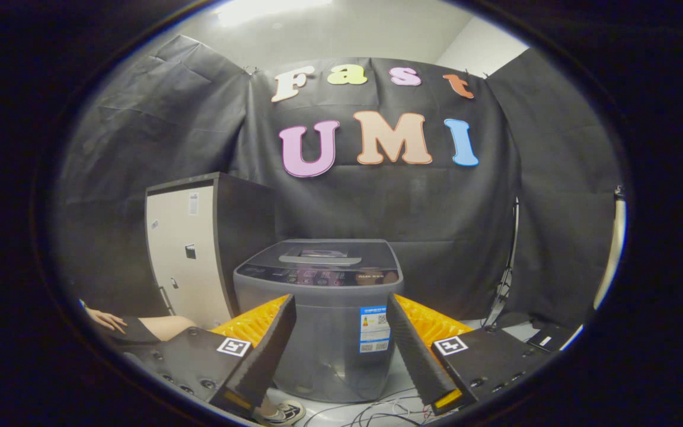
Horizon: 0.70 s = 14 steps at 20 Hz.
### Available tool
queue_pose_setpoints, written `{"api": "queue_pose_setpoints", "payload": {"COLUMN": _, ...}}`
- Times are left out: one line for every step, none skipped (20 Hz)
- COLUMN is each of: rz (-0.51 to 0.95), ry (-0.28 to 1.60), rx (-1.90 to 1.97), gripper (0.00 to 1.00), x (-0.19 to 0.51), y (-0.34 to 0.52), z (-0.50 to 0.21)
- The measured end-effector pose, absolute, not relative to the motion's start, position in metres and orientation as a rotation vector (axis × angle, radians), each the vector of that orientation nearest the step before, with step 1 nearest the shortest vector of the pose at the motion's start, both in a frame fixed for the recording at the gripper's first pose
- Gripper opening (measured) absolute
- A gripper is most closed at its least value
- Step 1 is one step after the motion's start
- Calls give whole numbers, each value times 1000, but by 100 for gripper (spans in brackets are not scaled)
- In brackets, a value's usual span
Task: Put the clothes into the washing machine and then close the washing machine lid.
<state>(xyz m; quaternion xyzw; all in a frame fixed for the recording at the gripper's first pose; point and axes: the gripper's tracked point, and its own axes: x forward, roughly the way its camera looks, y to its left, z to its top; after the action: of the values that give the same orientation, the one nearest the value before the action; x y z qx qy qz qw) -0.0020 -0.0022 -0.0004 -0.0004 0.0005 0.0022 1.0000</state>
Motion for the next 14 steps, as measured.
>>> {"api": "queue_pose_setpoints", "payload": {"rz": 4, "ry": 1, "rx": -1, "gripper": 96, "x": -2, "y": -2, "z": -1}}
{"api": "queue_pose_setpoints", "payload": {"rz": 4, "ry": 1, "rx": -1, "gripper": 96, "x": -2, "y": -1, "z": -1}}
{"api": "queue_pose_setpoints", "payload": {"rz": 4, "ry": 1, "rx": -1, "gripper": 96, "x": -2, "y": -1, "z": -1}}
{"api": "queue_pose_setpoints", "payload": {"rz": 4, "ry": 1, "rx": -1, "gripper": 96, "x": -2, "y": -1, "z": -1}}
{"api": "queue_pose_setpoints", "payload": {"rz": 4, "ry": 1, "rx": -1, "gripper": 96, "x": -2, "y": -2, "z": 0}}
{"api": "queue_pose_setpoints", "payload": {"rz": 4, "ry": 1, "rx": -1, "gripper": 96, "x": -2, "y": -2, "z": 0}}
{"api": "queue_pose_setpoints", "payload": {"rz": 4, "ry": 2, "rx": -1, "gripper": 96, "x": -2, "y": -2, "z": -1}}
{"api": "queue_pose_setpoints", "payload": {"rz": 4, "ry": 2, "rx": -1, "gripper": 96, "x": -2, "y": -2, "z": -1}}
{"api": "queue_pose_setpoints", "payload": {"rz": 4, "ry": 2, "rx": -1, "gripper": 96, "x": -2, "y": -1, "z": -1}}
{"api": "queue_pose_setpoints", "payload": {"rz": 4, "ry": 2, "rx": -1, "gripper": 96, "x": -2, "y": -2, "z": 0}}
{"api": "queue_pose_setpoints", "payload": {"rz": 4, "ry": 2, "rx": -1, "gripper": 96, "x": -2, "y": -2, "z": 0}}
{"api": "queue_pose_setpoints", "payload": {"rz": 4, "ry": 2, "rx": -1, "gripper": 96, "x": -2, "y": -1, "z": -1}}
{"api": "queue_pose_setpoints", "payload": {"rz": 4, "ry": 2, "rx": -1, "gripper": 96, "x": -2, "y": -2, "z": -1}}
{"api": "queue_pose_setpoints", "payload": {"rz": 4, "ry": 2, "rx": -1, "gripper": 96, "x": -2, "y": -2, "z": 0}}
